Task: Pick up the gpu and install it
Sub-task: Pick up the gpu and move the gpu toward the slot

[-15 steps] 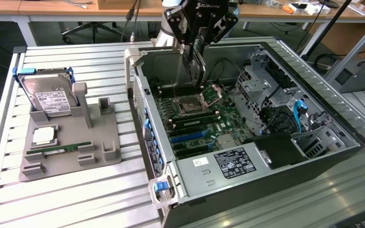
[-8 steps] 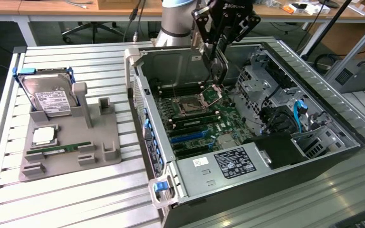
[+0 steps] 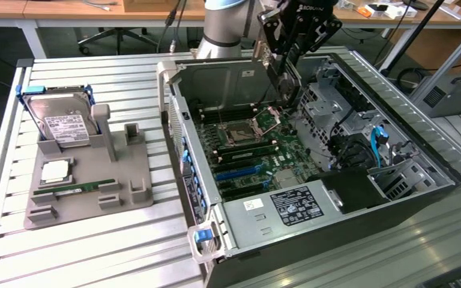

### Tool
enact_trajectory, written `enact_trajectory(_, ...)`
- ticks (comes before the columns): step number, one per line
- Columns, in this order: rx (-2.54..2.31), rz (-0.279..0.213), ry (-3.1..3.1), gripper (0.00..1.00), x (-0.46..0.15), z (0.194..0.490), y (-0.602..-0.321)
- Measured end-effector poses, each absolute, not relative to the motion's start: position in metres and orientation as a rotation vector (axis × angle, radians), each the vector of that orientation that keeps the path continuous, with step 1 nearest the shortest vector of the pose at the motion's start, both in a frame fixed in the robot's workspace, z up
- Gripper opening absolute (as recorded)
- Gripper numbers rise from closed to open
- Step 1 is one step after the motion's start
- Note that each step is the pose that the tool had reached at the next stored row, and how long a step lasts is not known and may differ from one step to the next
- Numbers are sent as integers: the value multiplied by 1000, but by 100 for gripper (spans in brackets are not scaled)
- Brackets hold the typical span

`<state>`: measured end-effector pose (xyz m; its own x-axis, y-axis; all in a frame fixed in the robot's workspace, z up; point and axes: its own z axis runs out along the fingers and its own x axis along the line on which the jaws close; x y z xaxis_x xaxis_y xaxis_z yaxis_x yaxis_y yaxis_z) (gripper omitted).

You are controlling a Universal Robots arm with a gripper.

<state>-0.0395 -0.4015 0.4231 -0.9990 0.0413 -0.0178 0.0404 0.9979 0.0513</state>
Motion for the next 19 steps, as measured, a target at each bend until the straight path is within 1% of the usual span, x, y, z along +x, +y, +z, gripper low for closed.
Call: enact_trajectory(19, 64, 79, 3121, 27, 1, 423, -401)
